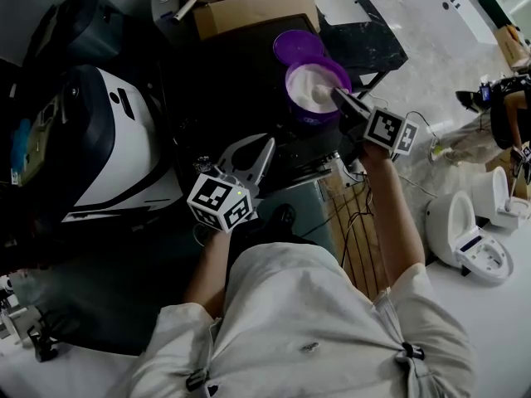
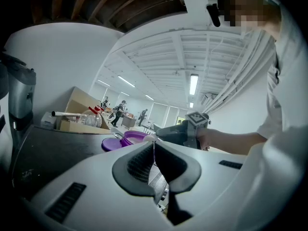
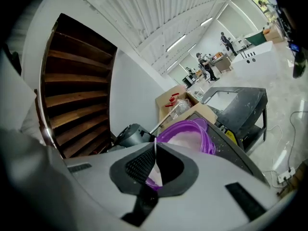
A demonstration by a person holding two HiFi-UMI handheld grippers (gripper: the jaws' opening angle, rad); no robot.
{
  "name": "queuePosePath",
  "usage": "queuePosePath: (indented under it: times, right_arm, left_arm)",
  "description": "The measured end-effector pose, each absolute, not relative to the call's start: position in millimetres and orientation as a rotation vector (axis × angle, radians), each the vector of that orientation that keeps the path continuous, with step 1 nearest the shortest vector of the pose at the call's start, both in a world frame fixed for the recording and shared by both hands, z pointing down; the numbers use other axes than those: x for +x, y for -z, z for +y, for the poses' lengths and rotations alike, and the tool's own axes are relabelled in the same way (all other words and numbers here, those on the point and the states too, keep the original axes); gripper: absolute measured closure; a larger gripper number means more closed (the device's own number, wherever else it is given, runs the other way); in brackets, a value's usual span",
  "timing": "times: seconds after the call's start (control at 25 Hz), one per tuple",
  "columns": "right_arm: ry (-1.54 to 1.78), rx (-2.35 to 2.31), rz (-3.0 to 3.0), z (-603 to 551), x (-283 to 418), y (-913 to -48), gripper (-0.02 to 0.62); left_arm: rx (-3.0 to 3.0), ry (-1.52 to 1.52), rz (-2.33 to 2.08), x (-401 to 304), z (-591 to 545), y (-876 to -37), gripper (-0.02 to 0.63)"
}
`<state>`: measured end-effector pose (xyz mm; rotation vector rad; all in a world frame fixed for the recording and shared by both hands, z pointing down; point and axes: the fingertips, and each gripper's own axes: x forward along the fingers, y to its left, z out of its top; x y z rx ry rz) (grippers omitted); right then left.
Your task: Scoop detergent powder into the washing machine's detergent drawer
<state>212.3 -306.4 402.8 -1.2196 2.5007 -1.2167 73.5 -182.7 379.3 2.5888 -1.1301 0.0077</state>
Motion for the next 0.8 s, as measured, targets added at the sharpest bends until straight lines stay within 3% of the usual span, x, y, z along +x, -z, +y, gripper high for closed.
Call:
queuePosePath:
  times: [0.8]
  right_arm:
    - [1.235,-1.119,2.332,-265,180,-365,0.583]
  left_arm:
    - [2.615,0.023,-1.073,36,-155,-371,0.584]
